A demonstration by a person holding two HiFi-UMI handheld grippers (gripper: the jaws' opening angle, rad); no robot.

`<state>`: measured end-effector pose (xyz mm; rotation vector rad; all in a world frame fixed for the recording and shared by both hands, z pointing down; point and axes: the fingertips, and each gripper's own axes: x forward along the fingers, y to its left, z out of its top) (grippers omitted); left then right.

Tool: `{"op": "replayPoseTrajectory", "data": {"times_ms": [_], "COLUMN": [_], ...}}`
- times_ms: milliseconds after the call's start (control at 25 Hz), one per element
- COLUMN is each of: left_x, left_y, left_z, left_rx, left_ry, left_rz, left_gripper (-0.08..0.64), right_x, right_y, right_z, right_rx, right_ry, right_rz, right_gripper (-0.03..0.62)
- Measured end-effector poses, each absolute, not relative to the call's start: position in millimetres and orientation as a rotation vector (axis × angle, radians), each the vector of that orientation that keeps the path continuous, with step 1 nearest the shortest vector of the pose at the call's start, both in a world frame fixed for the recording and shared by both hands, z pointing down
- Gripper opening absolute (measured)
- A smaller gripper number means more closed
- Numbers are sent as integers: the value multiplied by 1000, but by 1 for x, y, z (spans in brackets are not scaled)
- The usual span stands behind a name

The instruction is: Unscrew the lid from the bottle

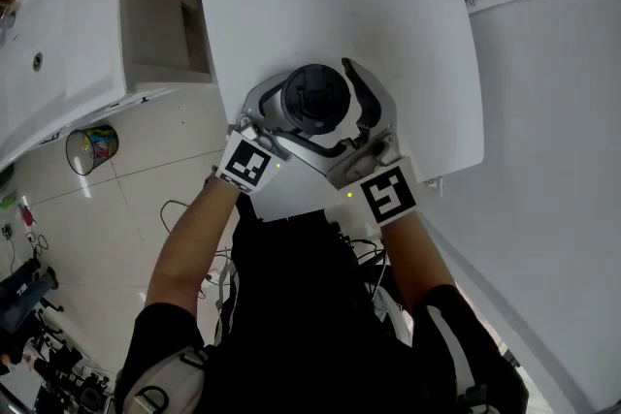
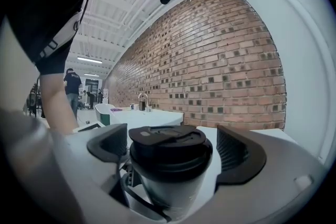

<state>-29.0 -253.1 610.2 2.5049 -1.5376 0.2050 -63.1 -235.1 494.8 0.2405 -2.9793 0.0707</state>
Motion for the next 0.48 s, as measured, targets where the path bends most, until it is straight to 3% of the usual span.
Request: {"op": "replayPoseTrajectory", "data": {"times_ms": [120,480], "left_x": [-29,-29], "left_y": [-253,-253], "left_z": [610,612], "left_rx": [2504,2509], "left_ry": [-1535,-1539], "left_rz": [206,208], "left_gripper": [373,371], "right_x": [-66,-68], "right_y": [-236,-238], "right_z": [499,506], "right_rx": [289,296], "right_ry": [-2970,-2956], "right_rz": [80,90], "right_gripper": [463,456]}}
